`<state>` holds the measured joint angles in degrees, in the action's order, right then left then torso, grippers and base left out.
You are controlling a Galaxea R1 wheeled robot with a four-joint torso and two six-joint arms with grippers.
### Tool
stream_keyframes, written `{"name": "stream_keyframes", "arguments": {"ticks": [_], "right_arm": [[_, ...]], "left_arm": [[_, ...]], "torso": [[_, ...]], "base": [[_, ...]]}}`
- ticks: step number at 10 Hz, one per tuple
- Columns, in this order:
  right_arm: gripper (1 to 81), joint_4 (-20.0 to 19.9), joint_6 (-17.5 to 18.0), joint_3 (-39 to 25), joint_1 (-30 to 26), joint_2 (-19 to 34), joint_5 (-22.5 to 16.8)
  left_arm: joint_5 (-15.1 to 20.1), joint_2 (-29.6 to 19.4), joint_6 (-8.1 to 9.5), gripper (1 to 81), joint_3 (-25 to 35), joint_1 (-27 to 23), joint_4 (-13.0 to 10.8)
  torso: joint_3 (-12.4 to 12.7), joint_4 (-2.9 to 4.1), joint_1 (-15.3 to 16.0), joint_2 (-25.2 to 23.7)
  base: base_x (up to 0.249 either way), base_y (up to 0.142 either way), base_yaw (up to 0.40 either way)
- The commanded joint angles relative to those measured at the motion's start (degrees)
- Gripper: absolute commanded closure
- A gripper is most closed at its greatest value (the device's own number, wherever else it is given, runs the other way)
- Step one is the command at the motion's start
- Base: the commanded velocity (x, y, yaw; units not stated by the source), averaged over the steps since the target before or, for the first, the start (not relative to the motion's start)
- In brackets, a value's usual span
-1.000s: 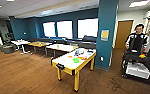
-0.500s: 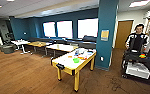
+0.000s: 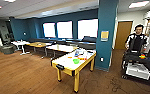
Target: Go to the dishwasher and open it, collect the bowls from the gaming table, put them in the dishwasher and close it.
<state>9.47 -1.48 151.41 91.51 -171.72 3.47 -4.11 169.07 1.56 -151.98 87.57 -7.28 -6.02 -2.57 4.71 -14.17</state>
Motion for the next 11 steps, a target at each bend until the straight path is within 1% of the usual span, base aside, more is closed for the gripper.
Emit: {"name": "stream_keyframes", "arguments": {"ticks": [1, 5, 11], "right_arm": [[1.0, 0.2, -0.1, -0.2, -3.7, 0.0, -2.3], [1.0, 0.2, -0.2, -0.2, -3.8, -0.1, -2.3], [1.0, 0.7, -0.1, -0.2, -3.8, -0.1, -2.3]], "left_arm": [[2.4, -0.4, -0.24, 1.0, -0.1, -4.0, 0.0], [2.4, -0.5, -0.24, 1.0, -0.1, -4.0, 0.1], [2.4, -0.4, -0.15, 1.0, -0.1, -4.0, -0.3]], "torso": [[0.0, 0.0, 0.0, 0.0], [0.0, 0.0, 0.0, 0.0], [0.0, 0.0, 0.0, 0.0]], "base": [[0.093, 0.0, 0.0], [0.094, 0.0, 0.0], [0.087, 0.076, 0.0]]}}
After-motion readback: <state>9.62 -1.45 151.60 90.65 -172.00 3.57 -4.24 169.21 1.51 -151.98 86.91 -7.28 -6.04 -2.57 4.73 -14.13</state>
